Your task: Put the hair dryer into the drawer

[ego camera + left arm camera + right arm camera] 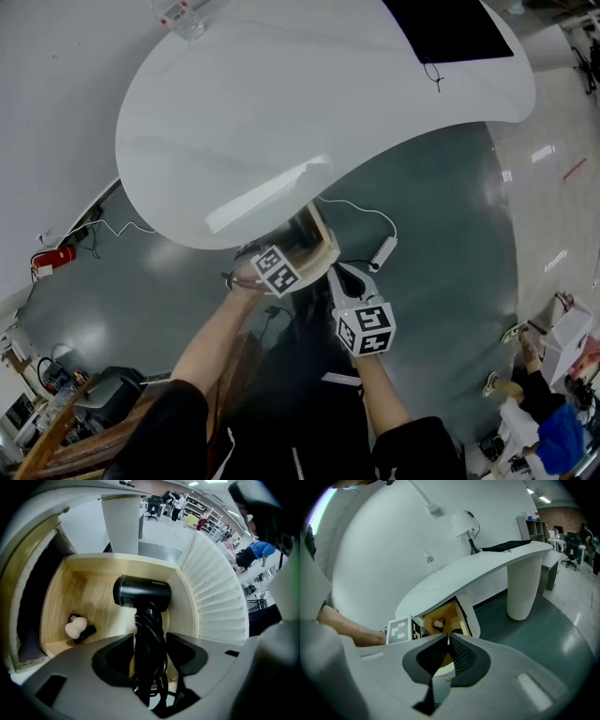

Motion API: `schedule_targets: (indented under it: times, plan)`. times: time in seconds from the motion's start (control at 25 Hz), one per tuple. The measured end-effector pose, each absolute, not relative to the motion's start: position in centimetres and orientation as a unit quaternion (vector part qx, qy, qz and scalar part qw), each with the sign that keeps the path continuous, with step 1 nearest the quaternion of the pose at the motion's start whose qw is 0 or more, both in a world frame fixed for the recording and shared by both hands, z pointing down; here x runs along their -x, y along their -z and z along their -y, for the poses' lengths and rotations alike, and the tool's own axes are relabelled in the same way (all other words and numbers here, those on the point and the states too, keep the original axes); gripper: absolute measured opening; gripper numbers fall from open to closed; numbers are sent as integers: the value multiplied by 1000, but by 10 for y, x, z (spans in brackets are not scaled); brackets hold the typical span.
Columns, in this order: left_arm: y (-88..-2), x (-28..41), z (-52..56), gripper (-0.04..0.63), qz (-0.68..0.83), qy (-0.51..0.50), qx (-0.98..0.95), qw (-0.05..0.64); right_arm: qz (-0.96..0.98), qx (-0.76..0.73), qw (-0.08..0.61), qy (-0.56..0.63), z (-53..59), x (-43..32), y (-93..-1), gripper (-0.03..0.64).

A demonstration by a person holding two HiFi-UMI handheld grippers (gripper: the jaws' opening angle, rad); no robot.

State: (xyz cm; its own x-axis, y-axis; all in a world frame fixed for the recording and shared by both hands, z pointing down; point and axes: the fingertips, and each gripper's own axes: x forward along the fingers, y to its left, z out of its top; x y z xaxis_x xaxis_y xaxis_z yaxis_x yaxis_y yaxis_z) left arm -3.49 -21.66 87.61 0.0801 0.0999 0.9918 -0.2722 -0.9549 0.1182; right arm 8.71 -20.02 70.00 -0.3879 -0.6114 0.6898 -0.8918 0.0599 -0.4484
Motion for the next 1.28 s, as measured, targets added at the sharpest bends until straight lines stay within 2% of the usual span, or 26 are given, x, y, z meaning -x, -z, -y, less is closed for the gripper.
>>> schedule_targets:
  times: [0.6,0.64,0.72,0.92,1.28]
  plan:
    - [-831,32,237,202,112,-626,-762,122,735,-520,168,-402,210,-81,-674,6]
    - [-828,33,238,183,115,-623,-764,119,737,-518,168,-399,210,-80,-672,6]
    - [-821,33,239,98,124,-616,-770,111,742,-514,169,-396,210,-79,-669,6]
    - [-806,36,237,31,144,-602,-779,104,755,-502,175,-385,212,-73,-661,6]
    - [-761,44,241,12,198,-548,-801,133,784,-484,177,-346,219,-63,-637,3]
